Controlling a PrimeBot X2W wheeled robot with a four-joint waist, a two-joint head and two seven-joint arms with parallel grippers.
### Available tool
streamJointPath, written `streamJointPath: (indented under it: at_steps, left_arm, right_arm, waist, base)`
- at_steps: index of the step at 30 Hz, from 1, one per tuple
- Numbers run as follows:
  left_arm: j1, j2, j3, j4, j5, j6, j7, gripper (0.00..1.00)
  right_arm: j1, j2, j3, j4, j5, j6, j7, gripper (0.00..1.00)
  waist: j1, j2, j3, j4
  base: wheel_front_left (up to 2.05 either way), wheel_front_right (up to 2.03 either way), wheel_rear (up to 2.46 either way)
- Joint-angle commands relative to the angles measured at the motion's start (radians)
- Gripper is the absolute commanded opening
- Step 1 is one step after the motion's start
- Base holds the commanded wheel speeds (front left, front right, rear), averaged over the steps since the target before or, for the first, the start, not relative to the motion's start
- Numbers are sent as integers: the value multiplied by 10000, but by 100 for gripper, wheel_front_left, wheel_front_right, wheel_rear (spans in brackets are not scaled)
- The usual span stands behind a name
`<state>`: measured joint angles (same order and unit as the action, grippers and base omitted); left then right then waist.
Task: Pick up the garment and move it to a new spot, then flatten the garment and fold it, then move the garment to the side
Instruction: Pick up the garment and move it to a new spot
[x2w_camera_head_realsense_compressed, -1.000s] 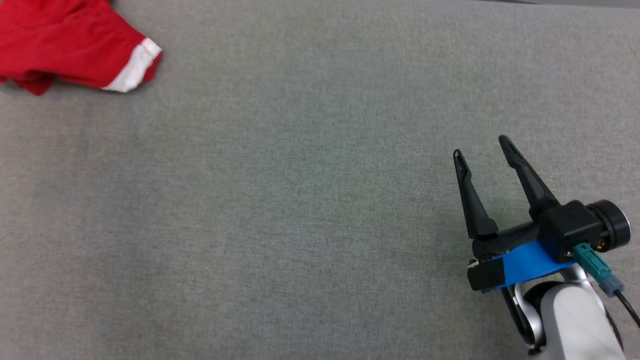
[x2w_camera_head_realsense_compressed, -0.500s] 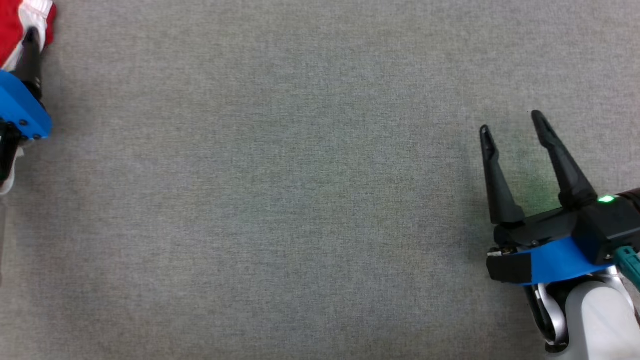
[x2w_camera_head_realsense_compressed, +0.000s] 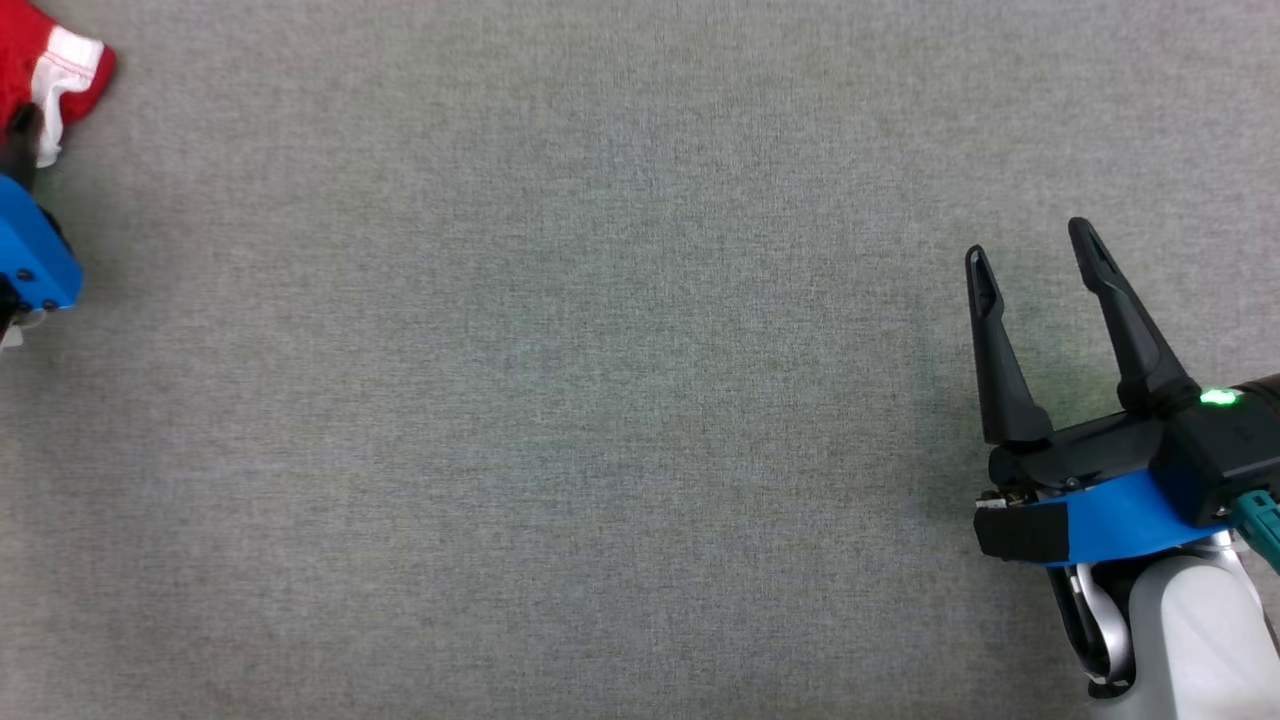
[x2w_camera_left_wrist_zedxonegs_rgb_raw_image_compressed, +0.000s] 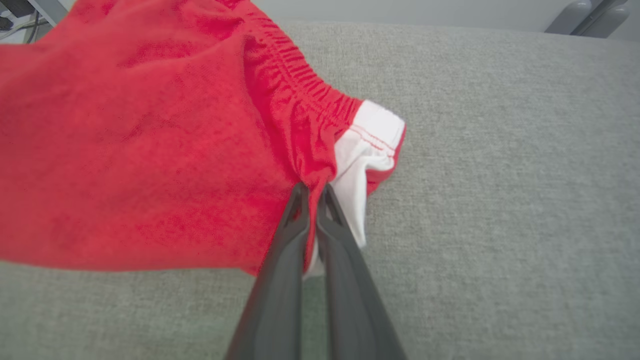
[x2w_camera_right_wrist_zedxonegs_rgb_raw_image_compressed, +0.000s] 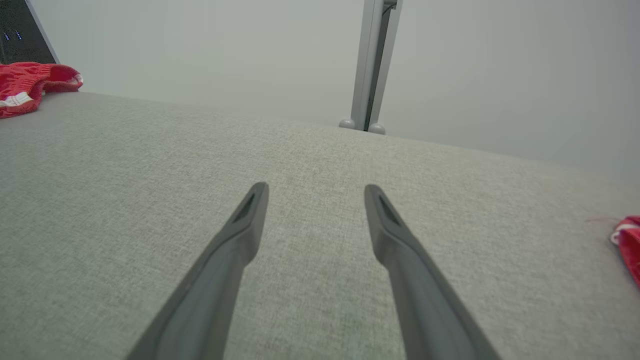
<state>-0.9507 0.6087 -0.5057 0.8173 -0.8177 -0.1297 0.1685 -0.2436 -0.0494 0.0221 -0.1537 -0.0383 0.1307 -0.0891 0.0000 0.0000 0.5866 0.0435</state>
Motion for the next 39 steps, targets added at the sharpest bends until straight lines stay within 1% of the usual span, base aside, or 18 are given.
streamJointPath:
  at_steps: [1, 6, 11, 17, 19, 23, 27, 29, 32, 36, 39]
  left_arm:
    - [-82, 145, -63, 60, -17, -11, -123, 0]
    - [-162, 518, -513, 142, -108, -12, -655, 0]
    - [-257, 1011, -1077, -163, -106, -12, -1004, 0]
    - [-457, 1444, -1849, -1157, -218, -11, -1364, 0]
    - [-511, 1506, -2096, -1611, -325, -12, -1433, 0]
    - [-577, 1434, -2480, -2679, -506, -11, -1434, 0]
    - [-587, 947, -2761, -3832, -716, -11, -1385, 0]
    - [-490, 475, -2848, -4383, -876, 97, -1344, 0]
    - [-270, -393, -2999, -5070, -1076, 596, -1295, 0]
    - [84, -1693, -3223, -5709, -1311, 1412, -1278, 0]
    - [370, -2553, -3363, -6019, -1375, 1882, -1535, 0]
  right_arm:
    - [-132, -20, -4, 43, 56, 1, -74, 100]
    - [-193, -20, 73, 503, 278, 1, -308, 100]
    - [-76, -20, 54, 1088, 545, 1, -592, 100]
    - [224, -19, -83, 1886, 901, 1, -953, 100]
    - [352, -22, -179, 2124, 1019, 1, -1060, 100]
    - [648, -22, -336, 2563, 1206, 1, -1243, 100]
    - [880, -19, -467, 2884, 1410, 1, -1386, 100]
    - [974, -19, -515, 2994, 1501, 1, -1450, 100]
    - [1089, -19, -609, 3129, 1616, 1, -1529, 100]
    - [1037, -19, -741, 3257, 1723, 1, -1614, 100]
    - [918, -20, -812, 3325, 1730, 1, -1679, 100]
  waist:
    - [0, 0, -124, -37]
    - [0, 0, -821, -72]
    - [0, 0, -1693, -163]
    - [0, 0, -3010, -342]
    - [0, 0, -3446, -407]
    - [0, 0, -4288, -571]
    - [0, 0, -4856, -749]
    - [0, 0, -5024, -820]
    - [0, 0, -5134, -880]
    - [0, 0, -5076, -925]
    - [0, 0, -4910, -950]
  base:
    - [0, 0, 0]
    - [0, 0, 0]
    - [0, 0, 0]
    - [0, 0, 0]
    - [0, 0, 0]
    - [0, 0, 0]
    - [0, 0, 0]
    - [0, 0, 0]
    - [0, 0, 0]
    - [0, 0, 0]
    - [0, 0, 0]
